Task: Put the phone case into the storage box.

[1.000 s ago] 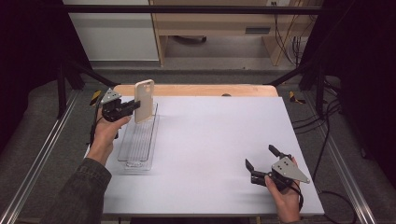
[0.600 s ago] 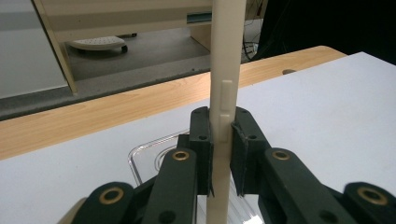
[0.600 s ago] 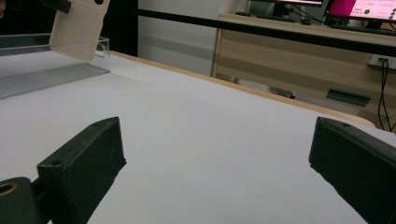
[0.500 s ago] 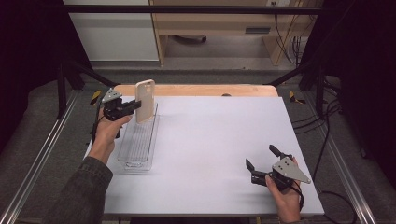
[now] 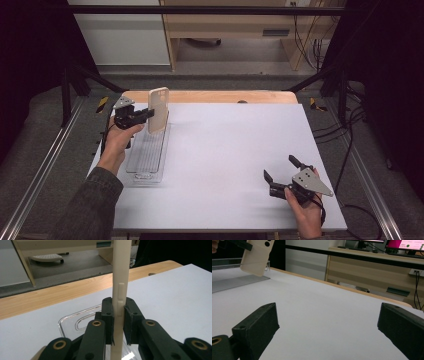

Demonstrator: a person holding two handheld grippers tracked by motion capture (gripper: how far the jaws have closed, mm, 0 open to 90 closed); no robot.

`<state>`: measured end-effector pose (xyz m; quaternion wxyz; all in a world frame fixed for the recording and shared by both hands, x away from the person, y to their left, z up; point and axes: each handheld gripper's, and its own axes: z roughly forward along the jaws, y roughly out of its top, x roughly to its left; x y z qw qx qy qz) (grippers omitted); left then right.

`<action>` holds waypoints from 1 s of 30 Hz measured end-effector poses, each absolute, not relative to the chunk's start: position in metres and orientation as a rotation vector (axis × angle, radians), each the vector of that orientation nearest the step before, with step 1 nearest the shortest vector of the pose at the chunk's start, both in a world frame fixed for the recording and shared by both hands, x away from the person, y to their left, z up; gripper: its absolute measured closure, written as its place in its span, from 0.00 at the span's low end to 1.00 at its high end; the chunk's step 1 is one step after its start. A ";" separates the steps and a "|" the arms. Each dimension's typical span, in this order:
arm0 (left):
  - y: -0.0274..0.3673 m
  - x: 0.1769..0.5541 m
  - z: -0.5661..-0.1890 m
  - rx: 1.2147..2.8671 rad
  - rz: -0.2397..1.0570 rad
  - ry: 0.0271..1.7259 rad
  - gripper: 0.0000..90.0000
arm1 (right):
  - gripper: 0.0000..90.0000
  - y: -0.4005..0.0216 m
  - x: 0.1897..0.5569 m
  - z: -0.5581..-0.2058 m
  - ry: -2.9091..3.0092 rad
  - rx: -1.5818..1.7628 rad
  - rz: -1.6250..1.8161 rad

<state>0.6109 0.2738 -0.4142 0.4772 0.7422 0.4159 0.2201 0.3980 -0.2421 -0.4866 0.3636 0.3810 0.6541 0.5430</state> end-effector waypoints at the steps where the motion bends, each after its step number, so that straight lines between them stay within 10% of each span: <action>1: 0.274 0.611 -0.415 1.815 0.536 1.018 0.88 | 0.04 -0.242 0.398 -0.487 1.684 0.979 1.397; 30: 0.275 0.616 -0.419 1.823 0.567 1.068 0.88 | 0.03 -0.241 0.398 -0.486 1.686 0.983 1.400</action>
